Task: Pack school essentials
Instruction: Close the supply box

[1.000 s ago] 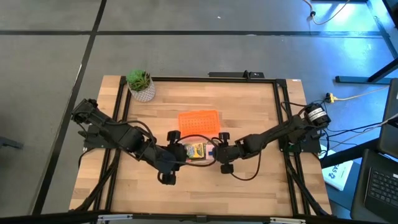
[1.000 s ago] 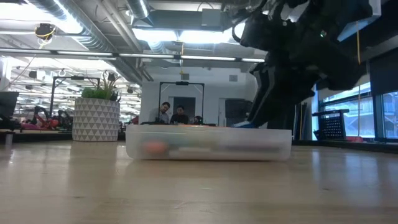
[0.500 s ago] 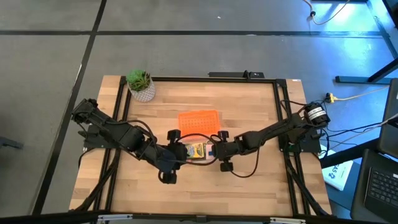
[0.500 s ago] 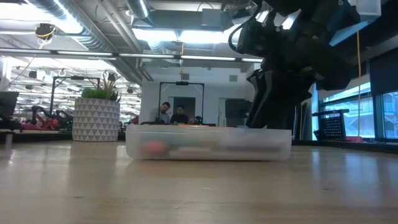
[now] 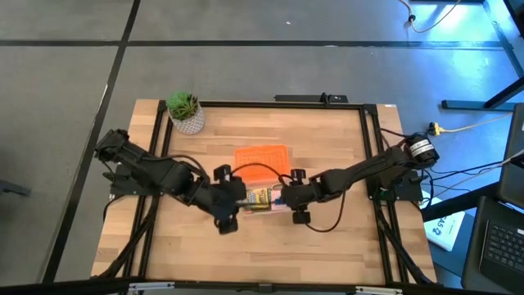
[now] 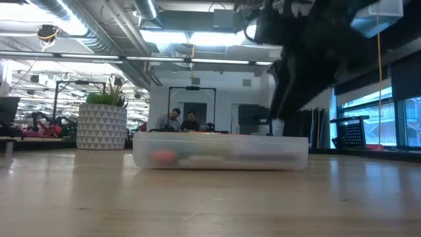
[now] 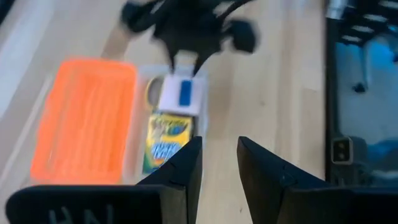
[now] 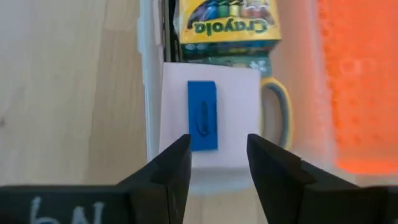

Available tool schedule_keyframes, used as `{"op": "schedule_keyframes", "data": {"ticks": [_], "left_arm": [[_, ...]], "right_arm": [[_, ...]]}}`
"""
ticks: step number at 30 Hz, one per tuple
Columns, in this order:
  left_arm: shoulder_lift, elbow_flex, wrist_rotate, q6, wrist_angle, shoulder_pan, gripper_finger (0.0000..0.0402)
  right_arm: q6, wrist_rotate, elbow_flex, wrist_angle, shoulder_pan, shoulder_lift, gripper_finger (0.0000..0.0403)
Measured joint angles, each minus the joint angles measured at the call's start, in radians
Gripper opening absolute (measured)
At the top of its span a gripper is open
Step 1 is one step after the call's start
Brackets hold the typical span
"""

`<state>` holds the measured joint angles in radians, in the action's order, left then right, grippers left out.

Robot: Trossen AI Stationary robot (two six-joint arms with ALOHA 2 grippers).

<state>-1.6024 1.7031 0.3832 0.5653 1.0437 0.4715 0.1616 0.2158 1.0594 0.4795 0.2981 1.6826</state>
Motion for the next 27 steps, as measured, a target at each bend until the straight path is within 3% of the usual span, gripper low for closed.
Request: {"op": "schedule_keyframes", "data": {"ticks": [4, 10, 14, 22, 27], "left_arm": [[0.000, 0.000, 0.000, 0.151, 0.050, -0.048, 0.0094], [0.000, 0.000, -0.020, 0.428, 0.137, -0.121, 0.0094], [0.000, -0.005, -0.040, 0.533, 0.205, -0.132, 0.0094], [0.000, -0.155, -0.091, 0.612, 0.221, -0.182, 0.0094], [0.000, -0.255, -0.128, 0.597, 0.221, -0.258, 0.0094]], "right_arm": [[0.021, 0.019, 0.076, 0.132, -0.006, -0.025, 0.0138], [0.071, 0.026, 0.183, 0.289, -0.046, -0.046, 0.0058], [0.066, 0.027, 0.207, 0.352, -0.085, -0.088, 0.0008], [0.011, 0.027, 0.209, 0.413, -0.218, -0.179, 0.0004], [-0.075, -0.078, 0.192, 0.370, -0.324, -0.163, 0.0003]]}}
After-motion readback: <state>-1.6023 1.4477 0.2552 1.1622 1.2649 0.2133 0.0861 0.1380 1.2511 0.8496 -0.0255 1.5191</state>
